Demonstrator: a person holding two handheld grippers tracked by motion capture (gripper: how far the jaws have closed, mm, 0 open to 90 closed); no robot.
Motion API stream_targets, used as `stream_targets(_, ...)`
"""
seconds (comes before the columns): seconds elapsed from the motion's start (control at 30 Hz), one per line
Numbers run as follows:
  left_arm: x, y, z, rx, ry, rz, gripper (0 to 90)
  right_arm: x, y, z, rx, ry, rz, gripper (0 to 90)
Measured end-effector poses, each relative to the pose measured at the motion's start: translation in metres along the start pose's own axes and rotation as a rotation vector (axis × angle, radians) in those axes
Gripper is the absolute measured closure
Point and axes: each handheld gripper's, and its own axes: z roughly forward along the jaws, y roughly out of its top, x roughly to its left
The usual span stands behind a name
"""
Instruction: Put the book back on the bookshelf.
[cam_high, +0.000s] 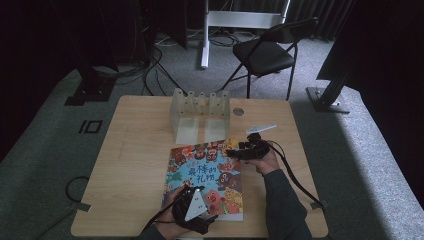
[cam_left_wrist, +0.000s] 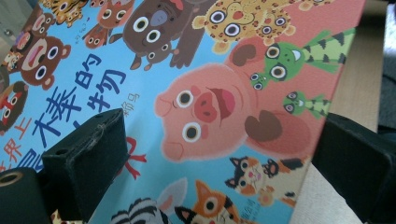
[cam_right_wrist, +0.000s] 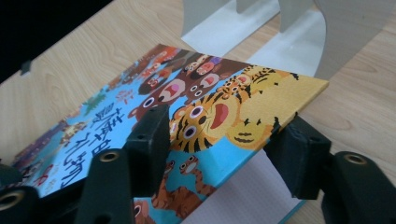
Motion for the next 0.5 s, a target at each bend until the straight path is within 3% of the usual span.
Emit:
stream_targets(0.2, 0.001, 0.000, -0.019, -0.005, -0.018, -0.014, 6.8, 0.000, 0.002, -0.004, -0.029, 0.023, 0.016, 48.4)
stream_targets(0.3, 0.007, -0.004, -0.027, -0.044, -0.026, -0.036, 11.1, 0.001, 0.003, -0.005, -0.034, 0.025, 0.020, 49.6)
stream_targets(0.5, 0.021, -0.013, -0.041, -0.066, 0.013, -0.087, 13.1, 0.005, 0.010, -0.009, -0.051, 0.042, 0.015, 53.5)
